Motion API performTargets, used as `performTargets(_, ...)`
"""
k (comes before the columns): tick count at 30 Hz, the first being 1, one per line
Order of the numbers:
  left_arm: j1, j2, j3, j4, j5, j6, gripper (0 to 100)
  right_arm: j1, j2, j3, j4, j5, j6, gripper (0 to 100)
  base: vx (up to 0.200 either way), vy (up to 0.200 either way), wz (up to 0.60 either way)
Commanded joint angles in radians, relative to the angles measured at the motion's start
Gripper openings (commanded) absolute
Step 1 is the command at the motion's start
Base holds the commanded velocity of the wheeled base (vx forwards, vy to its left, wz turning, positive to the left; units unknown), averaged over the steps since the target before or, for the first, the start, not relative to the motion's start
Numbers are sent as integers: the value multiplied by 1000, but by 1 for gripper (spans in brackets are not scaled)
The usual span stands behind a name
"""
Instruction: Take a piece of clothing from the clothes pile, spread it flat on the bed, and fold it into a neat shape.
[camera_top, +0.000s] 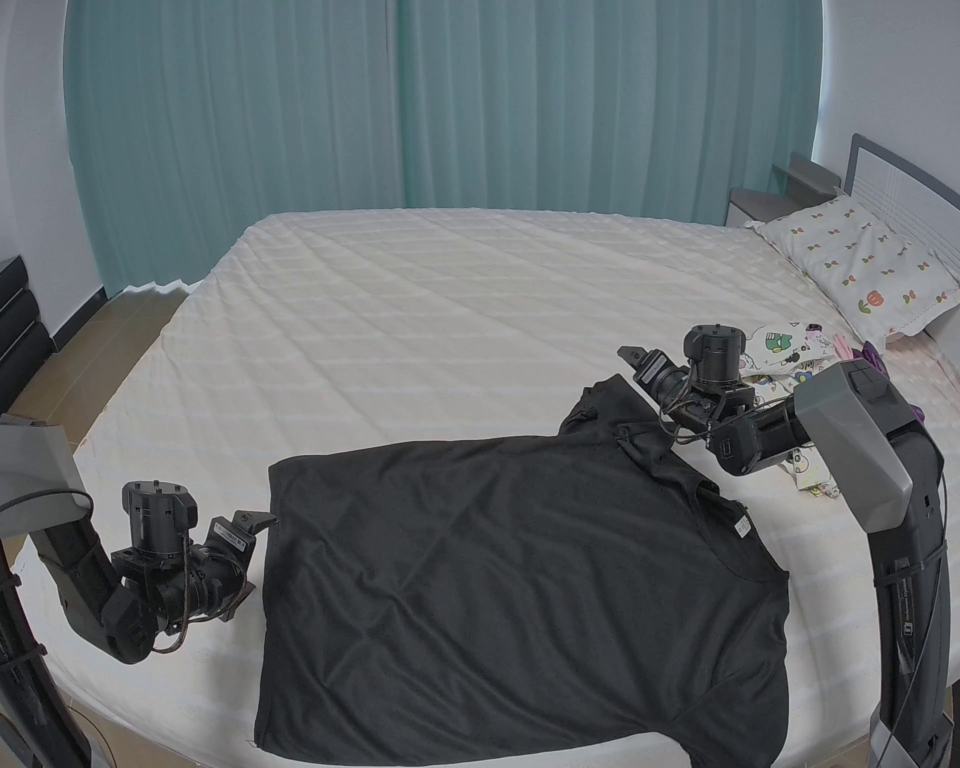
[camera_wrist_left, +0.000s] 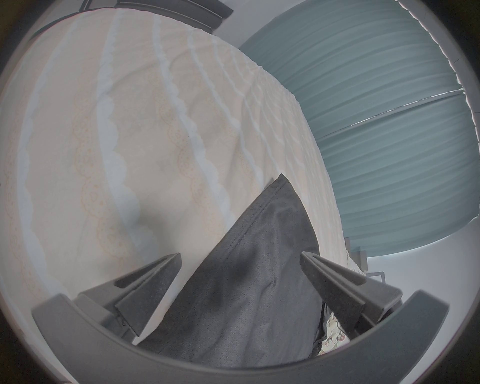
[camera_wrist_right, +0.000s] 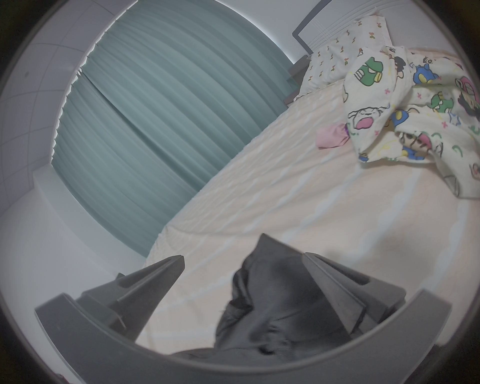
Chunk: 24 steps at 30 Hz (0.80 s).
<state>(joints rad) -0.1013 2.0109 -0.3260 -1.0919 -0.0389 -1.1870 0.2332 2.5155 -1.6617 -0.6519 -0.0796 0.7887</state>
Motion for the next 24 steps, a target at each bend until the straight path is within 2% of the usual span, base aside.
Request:
performTargets(1, -2, 3, 2, 0, -1, 0, 100, -52, -41, 62, 6, 32, -29, 100, 0, 0, 0)
performTargets(8, -3, 3, 4, 0, -1, 1, 100, -80, -32, 103, 12, 84, -54, 100, 0, 0, 0)
performTargets(24, -2, 3, 2, 0, -2, 1, 100, -83, 14, 103, 60, 109, -55, 100, 0, 0, 0)
